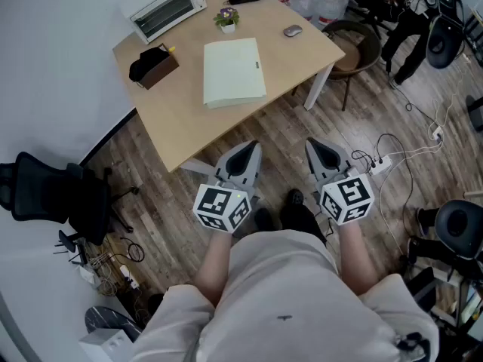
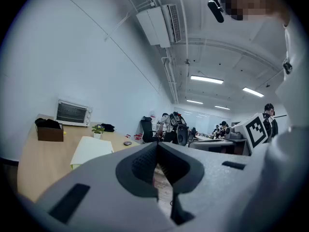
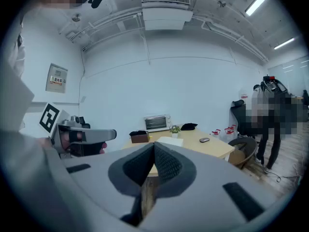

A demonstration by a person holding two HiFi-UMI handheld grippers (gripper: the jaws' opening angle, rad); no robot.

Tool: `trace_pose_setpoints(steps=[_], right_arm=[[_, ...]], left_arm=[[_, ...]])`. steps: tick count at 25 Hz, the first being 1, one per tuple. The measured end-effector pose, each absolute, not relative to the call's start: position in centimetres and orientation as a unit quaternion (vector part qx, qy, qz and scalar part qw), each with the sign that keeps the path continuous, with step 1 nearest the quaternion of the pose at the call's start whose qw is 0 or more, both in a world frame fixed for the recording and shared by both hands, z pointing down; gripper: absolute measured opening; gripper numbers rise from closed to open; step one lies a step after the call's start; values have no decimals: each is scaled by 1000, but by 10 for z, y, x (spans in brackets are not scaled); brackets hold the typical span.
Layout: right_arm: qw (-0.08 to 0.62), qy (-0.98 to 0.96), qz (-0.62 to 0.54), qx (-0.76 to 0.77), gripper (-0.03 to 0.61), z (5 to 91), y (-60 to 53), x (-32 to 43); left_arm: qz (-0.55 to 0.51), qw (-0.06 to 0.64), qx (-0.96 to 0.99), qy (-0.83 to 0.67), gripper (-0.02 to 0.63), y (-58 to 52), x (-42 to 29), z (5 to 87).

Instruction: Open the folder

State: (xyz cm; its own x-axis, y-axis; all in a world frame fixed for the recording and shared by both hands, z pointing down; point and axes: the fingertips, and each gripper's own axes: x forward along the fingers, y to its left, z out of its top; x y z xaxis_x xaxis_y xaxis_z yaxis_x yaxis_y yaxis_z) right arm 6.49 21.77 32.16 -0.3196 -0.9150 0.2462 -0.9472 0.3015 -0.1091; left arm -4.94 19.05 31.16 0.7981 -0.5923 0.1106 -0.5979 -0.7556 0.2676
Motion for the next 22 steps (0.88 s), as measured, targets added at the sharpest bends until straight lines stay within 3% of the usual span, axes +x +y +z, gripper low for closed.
trace_pose_setpoints(steps=[22], right_arm=[[78, -800, 117, 584, 3, 329, 257, 33]], left_arm=[[46, 122, 947, -295, 5, 233, -61, 327]])
